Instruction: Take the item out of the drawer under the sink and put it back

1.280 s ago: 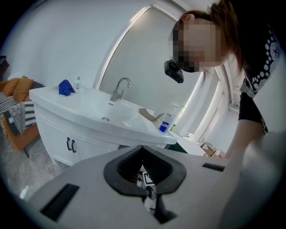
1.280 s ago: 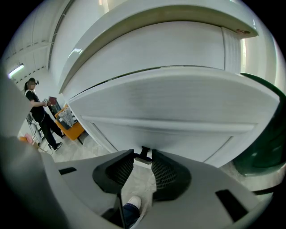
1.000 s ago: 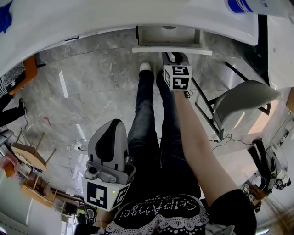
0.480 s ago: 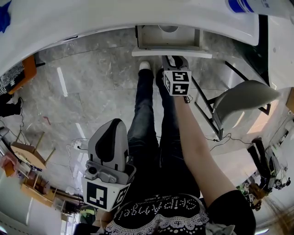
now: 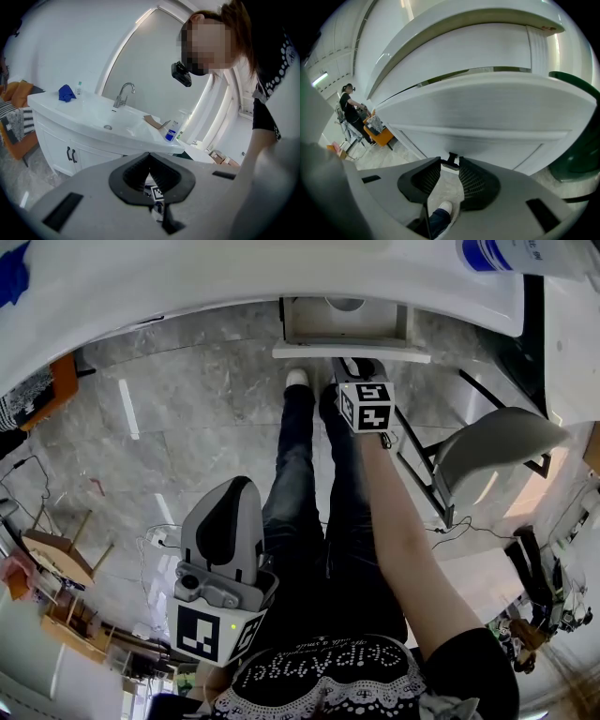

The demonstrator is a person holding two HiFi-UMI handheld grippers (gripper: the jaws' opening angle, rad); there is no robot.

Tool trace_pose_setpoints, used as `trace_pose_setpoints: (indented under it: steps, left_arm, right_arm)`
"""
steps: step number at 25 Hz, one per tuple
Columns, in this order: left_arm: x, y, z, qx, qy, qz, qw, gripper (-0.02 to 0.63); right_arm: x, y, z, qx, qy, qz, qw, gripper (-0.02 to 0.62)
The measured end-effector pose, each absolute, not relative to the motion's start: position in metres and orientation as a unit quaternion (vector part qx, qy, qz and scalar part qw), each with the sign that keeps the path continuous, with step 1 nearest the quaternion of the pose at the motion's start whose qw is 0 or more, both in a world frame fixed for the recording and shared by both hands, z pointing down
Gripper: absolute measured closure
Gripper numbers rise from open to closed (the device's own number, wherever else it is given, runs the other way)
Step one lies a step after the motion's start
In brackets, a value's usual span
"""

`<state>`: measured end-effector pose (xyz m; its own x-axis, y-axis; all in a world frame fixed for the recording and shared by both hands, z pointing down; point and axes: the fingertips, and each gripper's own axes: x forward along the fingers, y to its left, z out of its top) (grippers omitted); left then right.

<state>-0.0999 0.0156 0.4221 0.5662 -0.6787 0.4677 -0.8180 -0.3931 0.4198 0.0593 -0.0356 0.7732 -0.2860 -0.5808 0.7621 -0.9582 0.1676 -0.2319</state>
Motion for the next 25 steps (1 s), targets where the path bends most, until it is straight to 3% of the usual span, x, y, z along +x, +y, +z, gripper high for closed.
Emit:
trace_pose_setpoints:
  steps: [12,16,25]
  left_arm:
    - [-0.097,0.001,0.393,0.838,-0.453,0.093,0.289,0.603]
    - [-0.096,-0.004,0.383,0.843,-0.451,0.088,0.280,0.603]
    - [-0.097,-0.013,0.361,0.853,-0.448,0.080,0.257,0.603]
  right_arm:
    - [0.063,-0.030,0.743,0.527,-0.724,0.350,0.274,0.471]
    - [0.065,-0.028,0.729,0.532,-0.728,0.337,0.273,0.563]
    - [0.082,-0.015,0.693,0.541,-0.732,0.321,0.262,0.578]
